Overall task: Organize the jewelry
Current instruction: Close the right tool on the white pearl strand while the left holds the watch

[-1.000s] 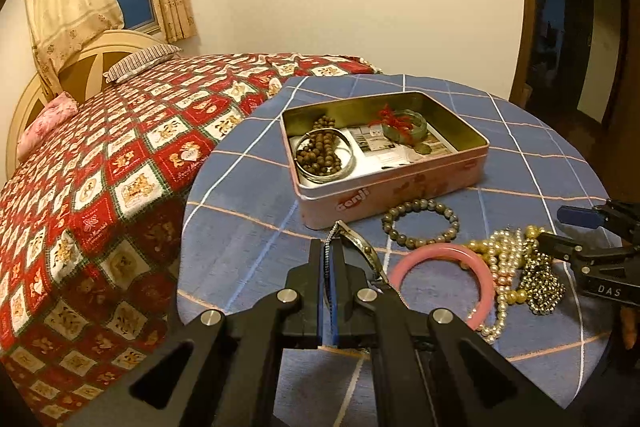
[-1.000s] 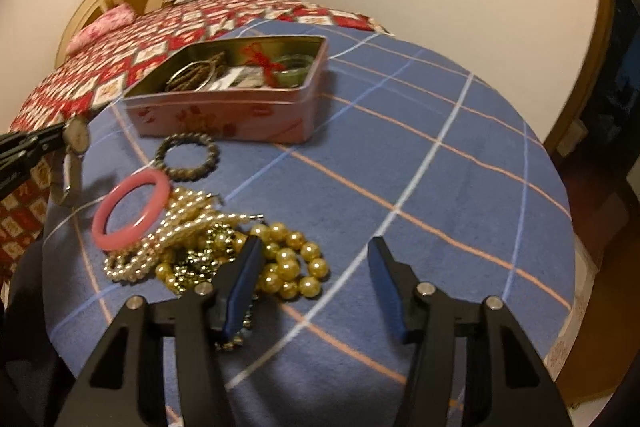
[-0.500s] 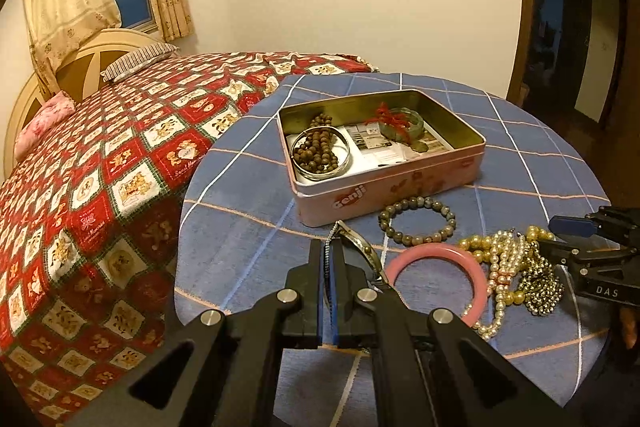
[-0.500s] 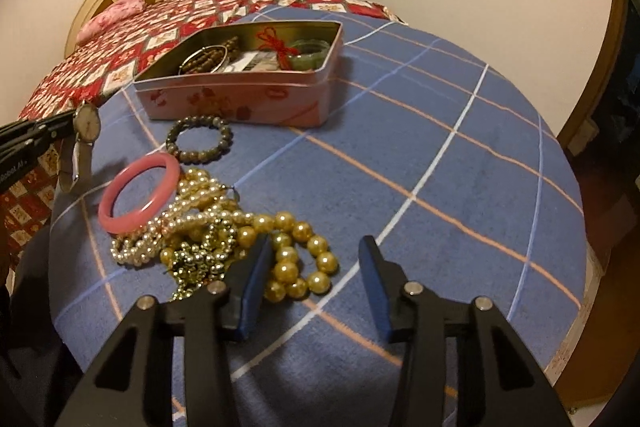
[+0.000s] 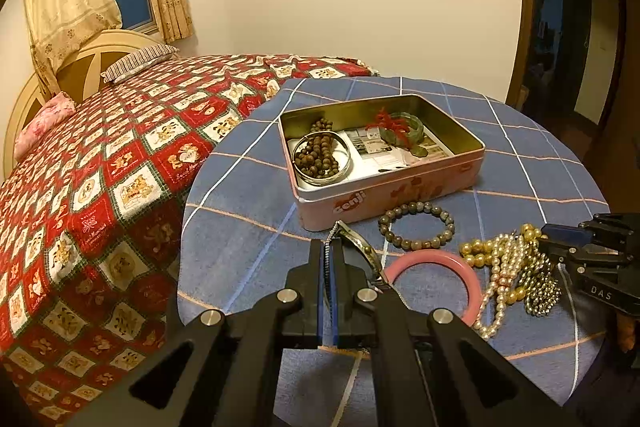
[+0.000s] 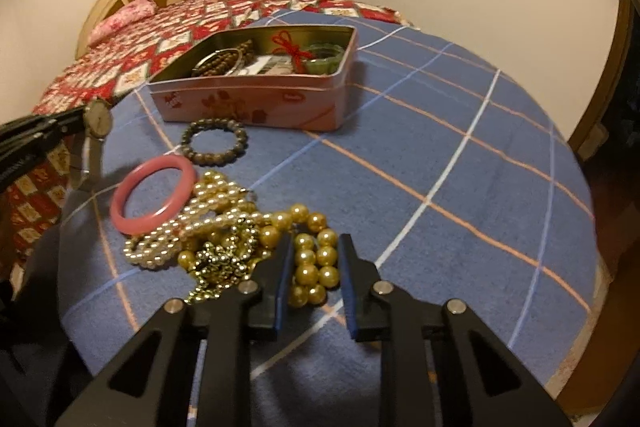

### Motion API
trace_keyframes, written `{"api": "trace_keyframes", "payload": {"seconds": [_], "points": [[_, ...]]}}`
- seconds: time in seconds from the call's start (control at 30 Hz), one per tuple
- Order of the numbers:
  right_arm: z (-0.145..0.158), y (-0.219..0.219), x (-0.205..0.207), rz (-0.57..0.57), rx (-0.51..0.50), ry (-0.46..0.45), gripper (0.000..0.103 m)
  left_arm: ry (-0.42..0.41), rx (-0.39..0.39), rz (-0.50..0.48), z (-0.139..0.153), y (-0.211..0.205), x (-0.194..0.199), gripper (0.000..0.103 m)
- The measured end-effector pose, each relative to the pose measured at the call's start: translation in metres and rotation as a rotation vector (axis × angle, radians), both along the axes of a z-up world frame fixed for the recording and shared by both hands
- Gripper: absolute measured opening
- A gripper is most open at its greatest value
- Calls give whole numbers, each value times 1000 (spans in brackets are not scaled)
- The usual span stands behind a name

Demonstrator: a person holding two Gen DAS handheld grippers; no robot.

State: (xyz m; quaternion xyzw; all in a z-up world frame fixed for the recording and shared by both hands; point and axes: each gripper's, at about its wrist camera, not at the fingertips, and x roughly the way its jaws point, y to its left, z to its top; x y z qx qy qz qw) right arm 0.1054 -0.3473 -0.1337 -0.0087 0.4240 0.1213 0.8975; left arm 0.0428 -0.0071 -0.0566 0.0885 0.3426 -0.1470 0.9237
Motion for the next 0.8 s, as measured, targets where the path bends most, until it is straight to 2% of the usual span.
{"api": "trace_keyframes", "payload": {"seconds": [0.13,0.27,0.3,0.43,0.53,0.57,0.6,0.67,0.7,0.77,0.8], "points": [[2,-3,1,-39,-38,-15,24,-2,-4,0,2,1,1,1],[11,-11,-2,-61,-1,-51,23,3,-7,-2,2,0,1,1],[13,-12,-2,-59,2,-59,0,4,-7,-3,1,1,1,1],[14,-9,0,-43,-9,-34,1,8,-8,-8,0,1,0,1],[8,-7,1,-37,-23,-9,8,10,-8,-8,-1,1,0,1],[7,-6,0,-39,-29,-7,19,9,-9,-7,-1,1,0,1],[8,-5,-1,-42,-44,-14,39,9,-9,-8,-1,1,0,1],[8,-3,-2,-58,-85,-31,60,9,-10,-9,-1,1,0,1],[8,-2,-3,-62,-101,-36,60,10,-11,-9,-2,1,0,1],[6,-5,-2,-58,-72,-28,59,11,-12,-9,-3,2,0,1],[5,-7,-1,-57,-51,-22,55,12,-13,-8,-3,2,0,1]]}}
